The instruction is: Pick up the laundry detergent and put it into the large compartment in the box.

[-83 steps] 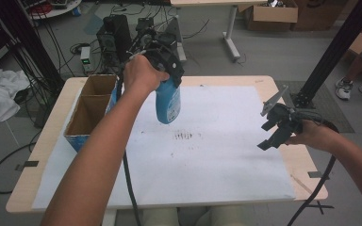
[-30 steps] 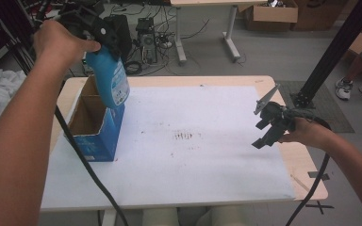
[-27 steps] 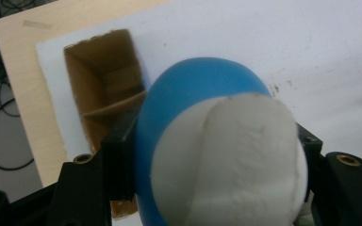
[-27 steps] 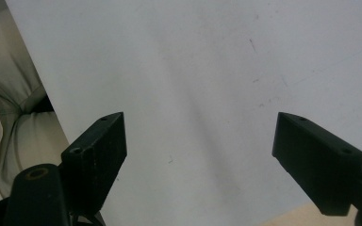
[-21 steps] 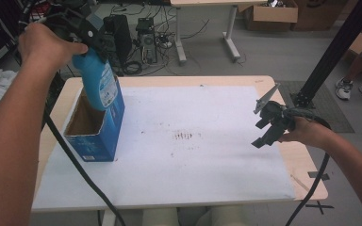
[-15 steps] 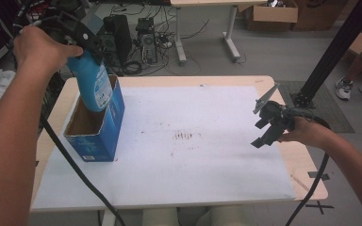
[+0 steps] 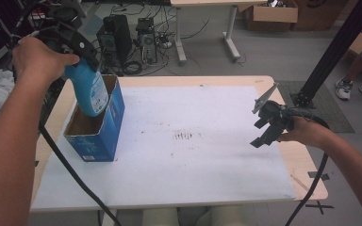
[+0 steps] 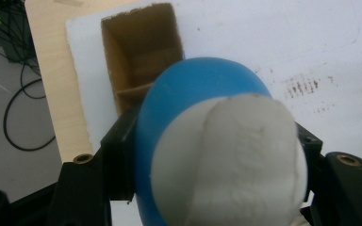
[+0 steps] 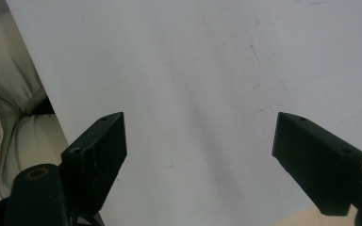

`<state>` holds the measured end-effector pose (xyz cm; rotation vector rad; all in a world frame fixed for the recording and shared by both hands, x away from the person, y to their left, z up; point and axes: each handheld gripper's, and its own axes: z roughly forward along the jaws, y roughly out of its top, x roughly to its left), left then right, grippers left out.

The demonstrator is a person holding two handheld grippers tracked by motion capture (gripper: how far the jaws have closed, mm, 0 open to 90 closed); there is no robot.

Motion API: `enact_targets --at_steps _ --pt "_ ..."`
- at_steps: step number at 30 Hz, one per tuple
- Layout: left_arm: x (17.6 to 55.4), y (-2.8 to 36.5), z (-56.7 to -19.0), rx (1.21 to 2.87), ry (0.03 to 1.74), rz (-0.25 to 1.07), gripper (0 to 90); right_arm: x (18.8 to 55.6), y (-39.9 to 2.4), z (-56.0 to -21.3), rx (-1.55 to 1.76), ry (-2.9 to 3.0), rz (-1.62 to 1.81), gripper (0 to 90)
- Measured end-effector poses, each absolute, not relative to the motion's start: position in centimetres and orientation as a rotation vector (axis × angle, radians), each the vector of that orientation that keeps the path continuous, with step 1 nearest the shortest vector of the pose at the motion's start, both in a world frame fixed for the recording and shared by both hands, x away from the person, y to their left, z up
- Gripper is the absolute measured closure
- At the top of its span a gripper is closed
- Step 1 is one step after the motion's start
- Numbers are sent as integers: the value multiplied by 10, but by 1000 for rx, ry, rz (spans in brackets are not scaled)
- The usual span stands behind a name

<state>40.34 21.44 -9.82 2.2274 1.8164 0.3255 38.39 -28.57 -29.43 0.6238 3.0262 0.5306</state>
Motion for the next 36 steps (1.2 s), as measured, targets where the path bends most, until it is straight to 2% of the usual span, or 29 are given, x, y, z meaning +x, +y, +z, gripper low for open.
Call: enact_targets --at_steps 22,36 --pt "410 231 -127 2217 1882 345 379 388 -282 -298 624 3036 523 187" --pt "416 234 -186 2238 1904 300 379 388 -285 -301 634 3036 526 187"
